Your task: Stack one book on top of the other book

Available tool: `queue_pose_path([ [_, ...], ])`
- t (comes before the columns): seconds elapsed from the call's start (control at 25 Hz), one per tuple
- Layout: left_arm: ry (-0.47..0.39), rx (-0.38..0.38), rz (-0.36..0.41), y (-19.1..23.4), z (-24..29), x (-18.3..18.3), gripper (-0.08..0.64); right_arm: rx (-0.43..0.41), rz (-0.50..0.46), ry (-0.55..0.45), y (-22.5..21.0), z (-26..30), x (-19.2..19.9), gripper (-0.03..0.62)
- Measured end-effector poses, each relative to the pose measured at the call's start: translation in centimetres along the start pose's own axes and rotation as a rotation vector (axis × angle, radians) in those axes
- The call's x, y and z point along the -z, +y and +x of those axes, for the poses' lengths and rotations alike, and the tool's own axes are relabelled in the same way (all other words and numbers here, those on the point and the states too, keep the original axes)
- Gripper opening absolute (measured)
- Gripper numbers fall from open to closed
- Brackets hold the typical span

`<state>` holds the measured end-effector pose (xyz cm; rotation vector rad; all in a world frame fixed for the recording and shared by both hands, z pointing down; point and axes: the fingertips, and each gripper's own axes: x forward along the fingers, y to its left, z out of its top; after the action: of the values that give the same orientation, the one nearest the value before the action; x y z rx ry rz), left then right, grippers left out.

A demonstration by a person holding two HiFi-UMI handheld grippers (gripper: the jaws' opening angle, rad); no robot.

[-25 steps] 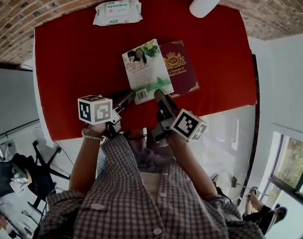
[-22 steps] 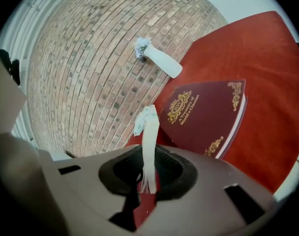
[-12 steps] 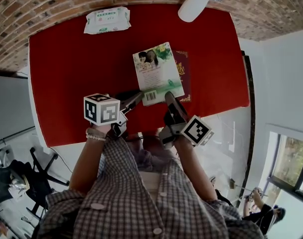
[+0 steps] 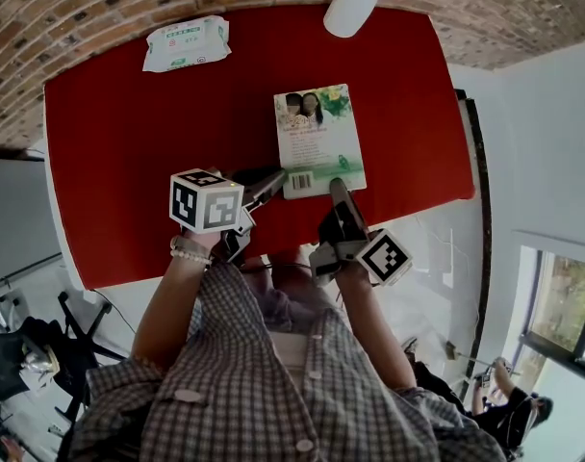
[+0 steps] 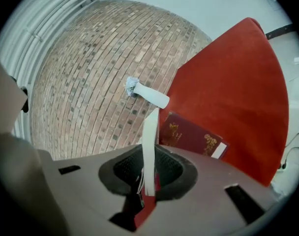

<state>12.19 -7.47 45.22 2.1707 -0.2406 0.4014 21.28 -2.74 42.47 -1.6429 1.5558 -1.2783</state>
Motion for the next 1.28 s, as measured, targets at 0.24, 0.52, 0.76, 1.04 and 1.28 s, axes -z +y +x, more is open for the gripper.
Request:
queue_pose_path([
  [0.24,0.016,-0.045,-0.004,0.8,1.0,0.7,0.038,0.087,0.010,0.030,-3.0,0.1,0.8,0.069],
  [0.52,0.007,-0.086,-0.022,1.3,1.6,1.2,0.038,0.183,-0.113,0.200,-4.4,0.3,1.7,0.112],
  [0.76,0.008,-0.097,-0.027,1.2,1.6,1.4,0.038,0.188,-0.156,0.421,-5.1,-0.4,3.7,0.202],
  [1.04,-0.004,-0.067,-0.025,-0.2,2.4,1.2,0.026,0.126,-0.213,0.593,-3.9,-3.2,4.2,0.195],
  [1.28,0.001,-0.097,0.020,0.2,1.6,0.0,0.026,0.104,-0.406,0.508,-3.1,-0.4,-2.0,0.195],
])
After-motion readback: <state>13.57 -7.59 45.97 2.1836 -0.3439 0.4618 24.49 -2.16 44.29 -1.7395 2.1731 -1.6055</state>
